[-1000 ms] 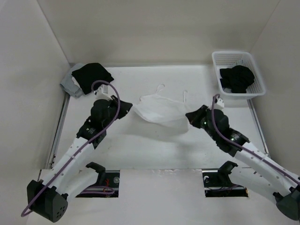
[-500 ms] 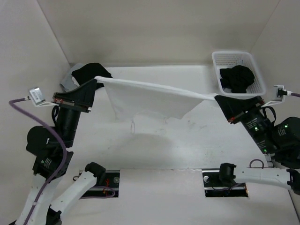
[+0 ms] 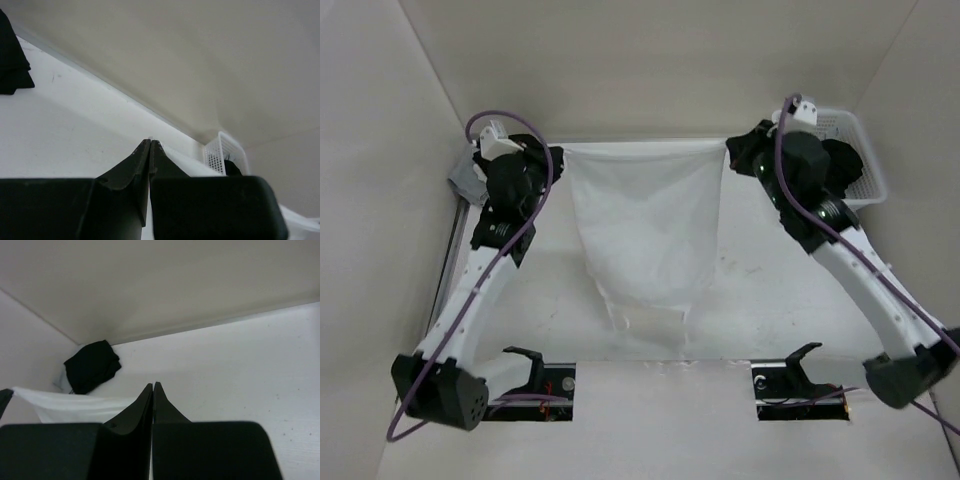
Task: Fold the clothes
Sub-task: Flatten the tank top out
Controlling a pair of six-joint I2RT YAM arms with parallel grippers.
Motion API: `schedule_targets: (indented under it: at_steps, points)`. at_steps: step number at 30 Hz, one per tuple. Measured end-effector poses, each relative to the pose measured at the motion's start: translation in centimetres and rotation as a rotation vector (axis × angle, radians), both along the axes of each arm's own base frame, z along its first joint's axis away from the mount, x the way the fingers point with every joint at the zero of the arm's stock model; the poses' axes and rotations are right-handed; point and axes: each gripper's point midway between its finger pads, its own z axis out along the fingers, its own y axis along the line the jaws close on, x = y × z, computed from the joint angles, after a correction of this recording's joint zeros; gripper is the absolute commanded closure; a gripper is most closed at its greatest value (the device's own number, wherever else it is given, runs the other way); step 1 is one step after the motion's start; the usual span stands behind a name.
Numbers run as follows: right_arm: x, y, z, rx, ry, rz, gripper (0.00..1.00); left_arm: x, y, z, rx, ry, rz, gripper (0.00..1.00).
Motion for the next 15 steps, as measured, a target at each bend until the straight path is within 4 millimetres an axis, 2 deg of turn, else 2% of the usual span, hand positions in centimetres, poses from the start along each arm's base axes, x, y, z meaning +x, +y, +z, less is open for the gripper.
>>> schedule_targets:
  at_steps: [1,2,4,5,6,7,9,11,13,15]
  points:
    - [2.9,-0.3,-0.7,0.006,0.029,-0.013,1.0,2.0,0.5,-0.7,-0.008,0.027,0.016,1.0]
    - [4.8,-0.3,-1.3,0.013,0.058,-0.011,1.0,3.5,0.9,-1.0,-0.018,0.047,0.024,1.0]
    - [6.6,-0.3,-1.4,0.026,0.073,-0.003,1.0,5.3,1.1,-0.3,-0.034,0.04,0.018,1.0]
    - [7.3,-0.3,-1.1,0.034,0.079,0.005,1.0,6.4,1.3,0.9,-0.05,0.016,0.011,1.0]
    - [7.7,-0.1,-0.2,0.049,0.069,0.023,1.0,6.8,1.4,1.6,-0.058,0.0,0.008,1.0]
    - [7.6,0.0,0.4,0.055,0.059,0.034,1.0,6.8,1.6,2.7,-0.068,-0.026,0.001,1.0]
    - [6.7,0.1,3.1,0.084,0.004,0.066,1.0,6.6,1.6,4.4,-0.079,-0.073,-0.011,1.0]
    - [5.8,0.1,4.3,0.104,-0.03,0.083,1.0,6.0,1.5,5.6,-0.085,-0.111,-0.021,1.0]
    - [4.3,-0.3,3.9,0.123,-0.046,0.091,1.0,4.9,1.0,5.8,-0.093,-0.152,-0.039,1.0]
    - [3.6,-0.5,2.1,0.133,-0.031,0.092,1.0,3.8,0.5,4.4,-0.095,-0.144,-0.055,1.0]
